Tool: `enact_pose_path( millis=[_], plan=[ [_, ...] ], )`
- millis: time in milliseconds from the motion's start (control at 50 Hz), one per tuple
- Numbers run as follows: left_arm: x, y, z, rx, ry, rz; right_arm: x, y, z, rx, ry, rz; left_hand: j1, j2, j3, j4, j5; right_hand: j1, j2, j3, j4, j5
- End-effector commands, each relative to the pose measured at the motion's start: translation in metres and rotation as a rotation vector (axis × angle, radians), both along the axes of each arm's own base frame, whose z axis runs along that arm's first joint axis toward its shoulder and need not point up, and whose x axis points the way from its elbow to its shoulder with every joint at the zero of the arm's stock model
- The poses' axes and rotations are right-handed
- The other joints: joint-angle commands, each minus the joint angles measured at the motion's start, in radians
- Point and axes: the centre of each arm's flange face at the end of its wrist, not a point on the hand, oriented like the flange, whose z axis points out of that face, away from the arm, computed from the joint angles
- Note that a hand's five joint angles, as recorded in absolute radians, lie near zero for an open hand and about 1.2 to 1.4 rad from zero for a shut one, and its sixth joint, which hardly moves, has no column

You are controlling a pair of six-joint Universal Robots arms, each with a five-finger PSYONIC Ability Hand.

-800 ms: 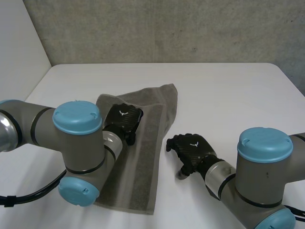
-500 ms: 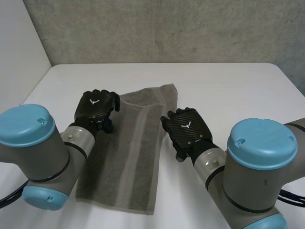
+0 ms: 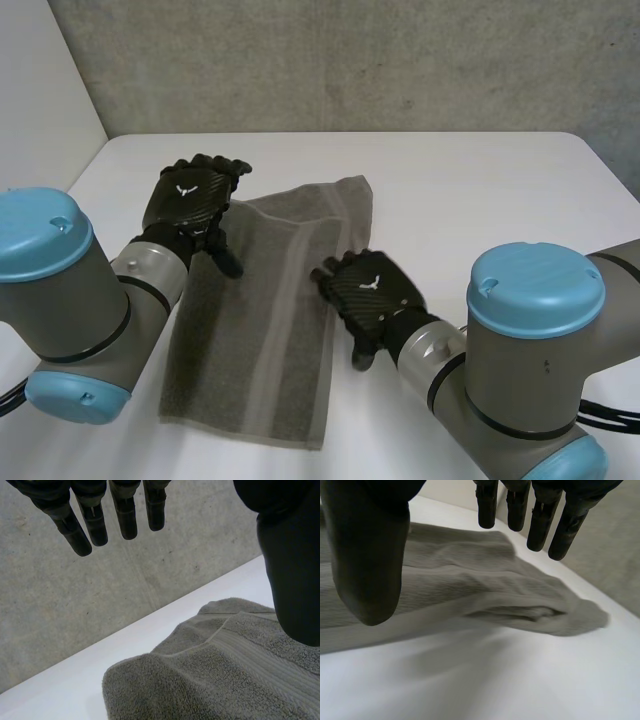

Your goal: Fold the towel.

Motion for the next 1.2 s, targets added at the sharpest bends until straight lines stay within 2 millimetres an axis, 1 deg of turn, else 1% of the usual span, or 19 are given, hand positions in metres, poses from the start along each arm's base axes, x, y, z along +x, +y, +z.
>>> enact_pose_path(
  millis=[20,60,180,220,240,280,340,740,900,1120,1200],
  plan=[
    [0.004,-0.005,-0.002,0.011,-0.004,0.016,0.005,0.018,-0.009,0.084,0.016,0.115,-0.093,-0.081,-0.071,-0.094,-0.223,-0.056,-0.084,-0.073,-0.094,-0.024],
    [0.004,-0.006,-0.003,0.012,-0.004,0.019,0.009,0.025,-0.012,0.114,0.006,0.148,-0.093,-0.081,-0.071,-0.094,-0.223,-0.056,-0.084,-0.073,-0.094,-0.024],
    [0.005,-0.007,-0.003,0.011,-0.004,0.023,0.01,0.029,-0.021,0.143,0.015,0.161,-0.093,-0.081,-0.071,-0.094,-0.223,-0.056,-0.084,-0.073,-0.094,-0.024],
    [0.005,-0.007,-0.003,0.012,-0.002,0.023,0.011,0.03,-0.029,0.164,0.03,0.162,-0.093,-0.081,-0.071,-0.094,-0.223,-0.056,-0.084,-0.073,-0.094,-0.024],
    [0.005,-0.007,-0.003,0.012,-0.002,0.023,0.011,0.03,-0.029,0.164,0.031,0.162,-0.093,-0.081,-0.071,-0.094,-0.223,-0.056,-0.084,-0.073,-0.094,-0.024],
    [0.006,-0.007,-0.004,0.015,-0.004,0.025,0.012,0.035,-0.038,0.182,0.048,0.175,-0.093,-0.081,-0.071,-0.094,-0.223,-0.056,-0.084,-0.073,-0.094,-0.024],
    [0.006,-0.007,-0.004,0.015,-0.004,0.025,0.014,0.039,-0.042,0.19,0.056,0.186,-0.093,-0.081,-0.071,-0.094,-0.223,-0.056,-0.084,-0.073,-0.094,-0.024],
    [0.006,-0.007,-0.006,0.02,-0.006,0.028,0.019,0.052,-0.049,0.204,0.067,0.225,-0.093,-0.081,-0.071,-0.094,-0.223,-0.056,-0.084,-0.073,-0.094,-0.024],
    [0.006,-0.007,-0.006,0.022,-0.007,0.028,0.02,0.051,-0.056,0.203,0.075,0.226,-0.093,-0.081,-0.071,-0.094,-0.223,-0.056,-0.084,-0.073,-0.094,-0.024],
    [0.007,-0.007,-0.007,0.023,-0.008,0.03,0.024,0.047,-0.06,0.167,0.056,0.223,-0.093,-0.081,-0.071,-0.094,-0.223,0.039,0.011,0.022,0.001,0.071],
    [0.007,-0.007,-0.007,0.023,-0.008,0.03,0.025,0.045,-0.059,0.154,0.045,0.221,-0.093,-0.081,-0.071,-0.094,-0.223,0.133,0.105,0.116,0.095,0.165]
  ],
)
